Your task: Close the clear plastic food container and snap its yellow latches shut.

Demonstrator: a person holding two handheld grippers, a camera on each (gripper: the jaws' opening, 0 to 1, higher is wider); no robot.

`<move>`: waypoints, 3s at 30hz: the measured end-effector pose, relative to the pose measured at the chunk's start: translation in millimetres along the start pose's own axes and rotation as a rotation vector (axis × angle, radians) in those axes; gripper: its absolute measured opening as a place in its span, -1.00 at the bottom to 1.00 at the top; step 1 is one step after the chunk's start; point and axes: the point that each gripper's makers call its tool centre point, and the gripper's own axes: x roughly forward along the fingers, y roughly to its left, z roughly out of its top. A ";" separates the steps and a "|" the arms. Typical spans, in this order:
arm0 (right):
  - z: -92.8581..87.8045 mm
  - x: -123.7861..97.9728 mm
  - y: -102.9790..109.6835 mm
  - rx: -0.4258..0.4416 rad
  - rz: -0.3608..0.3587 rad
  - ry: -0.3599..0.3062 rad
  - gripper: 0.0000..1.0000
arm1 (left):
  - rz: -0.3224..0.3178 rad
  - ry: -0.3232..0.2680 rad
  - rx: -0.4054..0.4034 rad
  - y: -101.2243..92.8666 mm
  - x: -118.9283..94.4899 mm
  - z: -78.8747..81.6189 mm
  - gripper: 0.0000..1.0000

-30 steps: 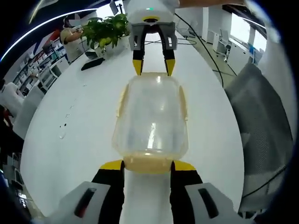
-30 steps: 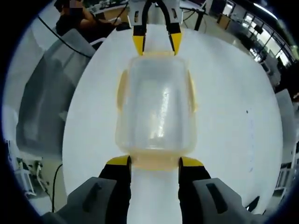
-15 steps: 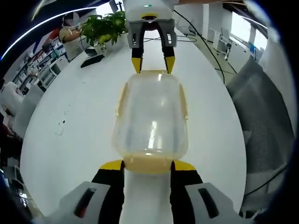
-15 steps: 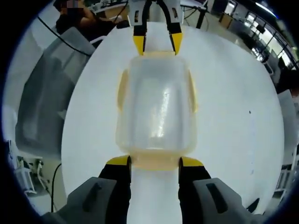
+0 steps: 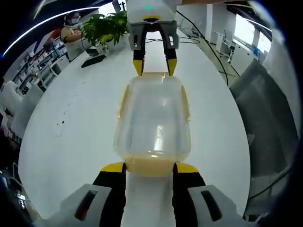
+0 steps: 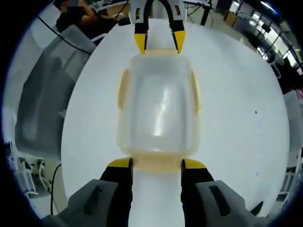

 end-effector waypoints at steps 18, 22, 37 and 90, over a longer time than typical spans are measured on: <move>-2.8 1.6 -3.5 0.016 0.001 -0.003 -0.26 | -0.003 0.001 0.005 1.0 1.3 -0.5 -0.35; -7.0 5.4 -4.9 0.008 -0.001 0.007 -0.26 | 0.001 0.017 0.029 0.1 3.5 -1.8 -0.35; -23.9 3.6 2.7 0.033 0.009 0.053 -0.18 | 0.011 0.019 -0.031 2.5 -7.8 -6.5 -0.20; 28.2 -33.9 -10.4 0.647 -0.286 -0.433 -0.50 | 0.337 -0.137 -0.667 5.5 -22.0 6.3 -0.52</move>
